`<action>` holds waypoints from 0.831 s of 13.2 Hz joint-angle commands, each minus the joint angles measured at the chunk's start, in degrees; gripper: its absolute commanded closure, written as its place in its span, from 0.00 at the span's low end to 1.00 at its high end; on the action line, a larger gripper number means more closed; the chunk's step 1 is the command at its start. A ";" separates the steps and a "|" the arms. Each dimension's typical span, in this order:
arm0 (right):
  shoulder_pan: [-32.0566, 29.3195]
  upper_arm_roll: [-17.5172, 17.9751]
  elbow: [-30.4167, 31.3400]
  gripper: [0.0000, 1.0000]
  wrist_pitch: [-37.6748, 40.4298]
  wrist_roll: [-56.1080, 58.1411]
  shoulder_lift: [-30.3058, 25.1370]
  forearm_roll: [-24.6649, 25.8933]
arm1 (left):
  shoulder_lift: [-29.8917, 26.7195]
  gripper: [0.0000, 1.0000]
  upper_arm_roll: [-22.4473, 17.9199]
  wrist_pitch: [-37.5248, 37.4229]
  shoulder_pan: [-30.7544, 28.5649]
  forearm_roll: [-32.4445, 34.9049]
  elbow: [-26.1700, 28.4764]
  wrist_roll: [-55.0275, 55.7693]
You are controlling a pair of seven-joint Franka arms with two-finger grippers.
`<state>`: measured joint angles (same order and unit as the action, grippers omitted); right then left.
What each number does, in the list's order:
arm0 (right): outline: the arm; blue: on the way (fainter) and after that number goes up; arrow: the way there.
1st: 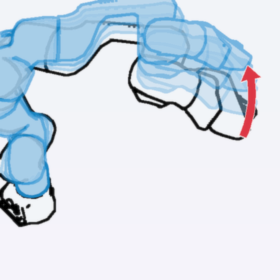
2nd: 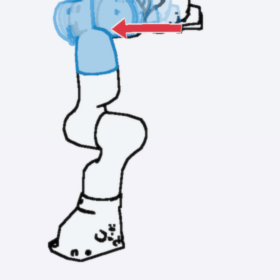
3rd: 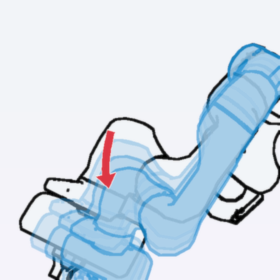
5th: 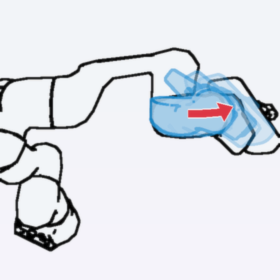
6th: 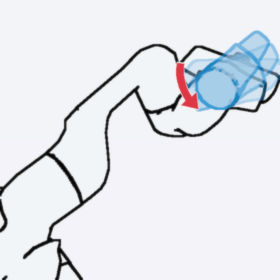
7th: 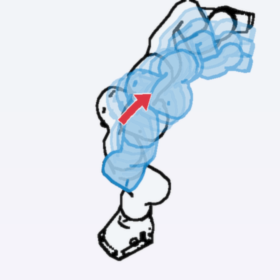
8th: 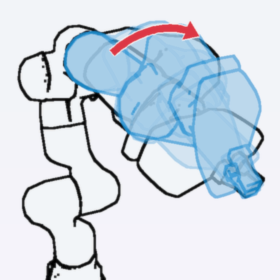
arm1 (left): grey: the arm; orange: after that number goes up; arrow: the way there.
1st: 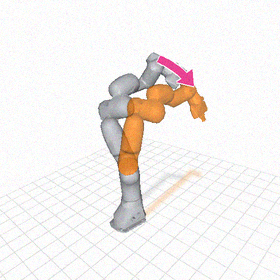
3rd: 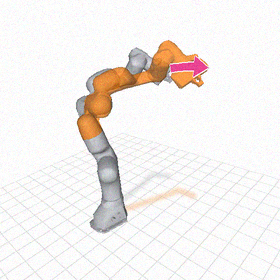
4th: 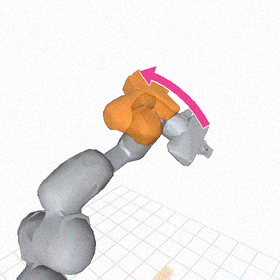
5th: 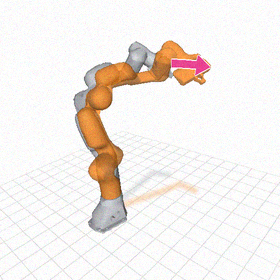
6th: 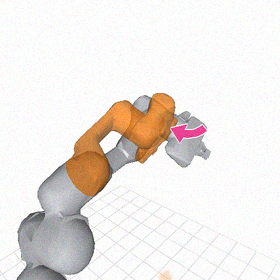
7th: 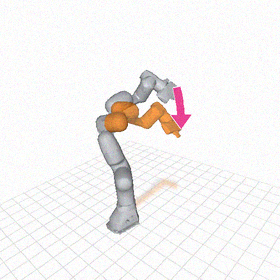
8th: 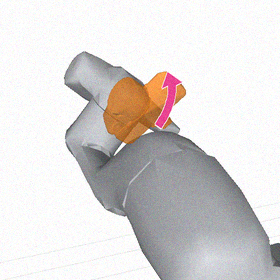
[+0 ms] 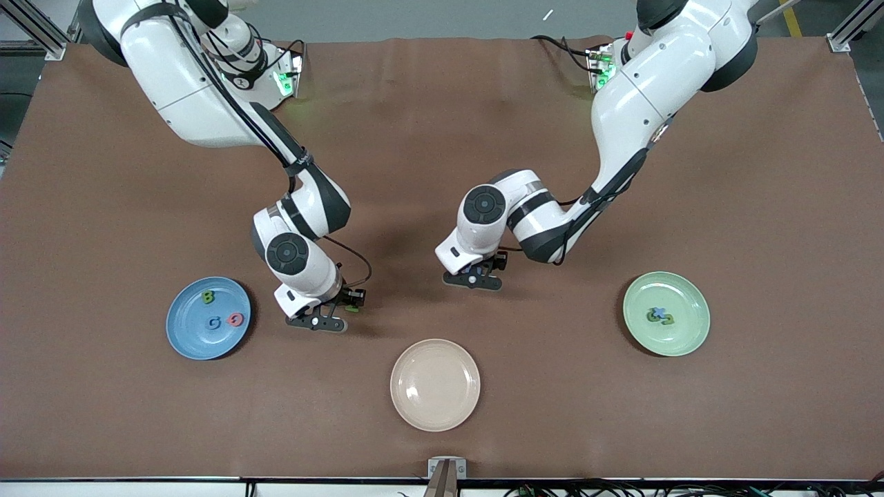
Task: Sort uppercase to blue plate, lowercase to green plate
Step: 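Grasp the green Z with the right gripper while the left gripper grasps blue E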
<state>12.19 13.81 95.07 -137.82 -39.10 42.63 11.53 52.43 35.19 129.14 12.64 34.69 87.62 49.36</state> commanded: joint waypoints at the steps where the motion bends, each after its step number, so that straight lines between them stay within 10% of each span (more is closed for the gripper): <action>1: 1.25 -0.01 -0.50 0.42 -0.43 -2.39 0.17 0.78 | 1.01 0.16 -1.00 0.24 1.33 0.99 -1.49 -1.54; 11: 2.57 -1.24 -1.73 0.49 -1.22 -4.06 2.11 3.85 | 2.94 0.36 -1.17 1.20 1.68 1.08 -3.07 -3.30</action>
<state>14.62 12.67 94.46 -138.69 -42.02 43.70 13.81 53.61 34.40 129.98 13.23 34.72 86.76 46.66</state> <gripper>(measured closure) 0.489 0.291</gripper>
